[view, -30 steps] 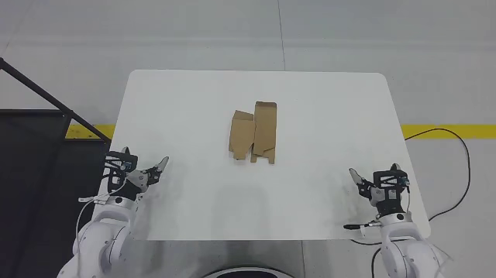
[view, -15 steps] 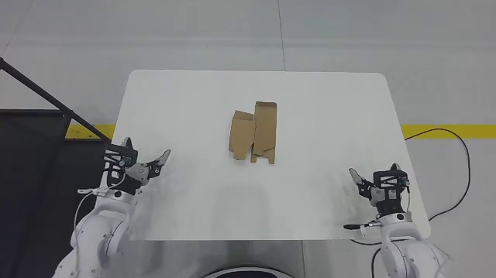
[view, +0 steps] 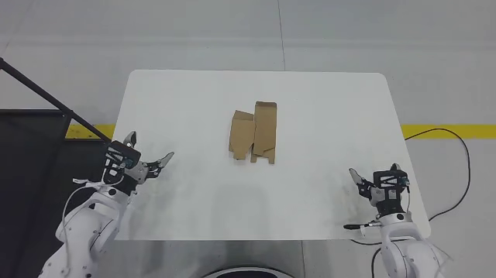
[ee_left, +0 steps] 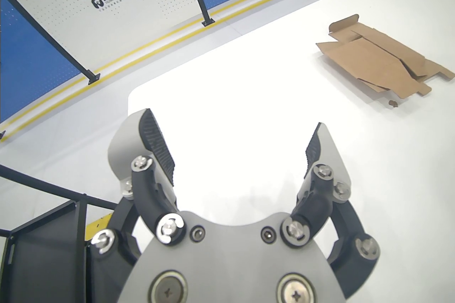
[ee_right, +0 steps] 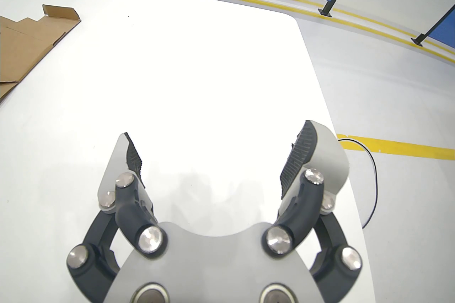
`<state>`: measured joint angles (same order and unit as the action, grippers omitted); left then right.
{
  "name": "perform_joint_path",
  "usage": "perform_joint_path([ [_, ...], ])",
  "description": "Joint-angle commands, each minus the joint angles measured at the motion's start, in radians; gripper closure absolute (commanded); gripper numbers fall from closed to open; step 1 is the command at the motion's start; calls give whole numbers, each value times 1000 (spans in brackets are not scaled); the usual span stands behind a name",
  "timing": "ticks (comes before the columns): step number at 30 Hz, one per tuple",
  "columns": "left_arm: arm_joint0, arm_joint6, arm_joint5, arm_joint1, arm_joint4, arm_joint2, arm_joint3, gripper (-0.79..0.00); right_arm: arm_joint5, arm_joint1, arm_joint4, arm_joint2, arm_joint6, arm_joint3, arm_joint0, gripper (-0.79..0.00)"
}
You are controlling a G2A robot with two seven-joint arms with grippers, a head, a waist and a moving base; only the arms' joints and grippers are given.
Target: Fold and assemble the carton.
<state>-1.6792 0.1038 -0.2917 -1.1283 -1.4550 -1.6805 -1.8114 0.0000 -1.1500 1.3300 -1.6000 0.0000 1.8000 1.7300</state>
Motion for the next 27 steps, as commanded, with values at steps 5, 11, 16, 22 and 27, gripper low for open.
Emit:
perform_joint_path([
  [5,55,-36,-99,3,59,10,41,-785,-16,1,23,0,16,21,-2,-785],
  [11,211,-79,-249,9,117,44,160,-785,-55,2,73,9,83,101,0,-785],
  [16,304,-62,-326,13,82,91,239,-785,-152,7,58,-5,151,153,-13,-785],
  [22,357,-29,-355,15,6,140,289,-785,-292,15,13,-14,259,195,-57,-785],
  [27,357,-29,-355,15,6,140,289,-785,-292,15,13,-14,259,195,-57,-785],
])
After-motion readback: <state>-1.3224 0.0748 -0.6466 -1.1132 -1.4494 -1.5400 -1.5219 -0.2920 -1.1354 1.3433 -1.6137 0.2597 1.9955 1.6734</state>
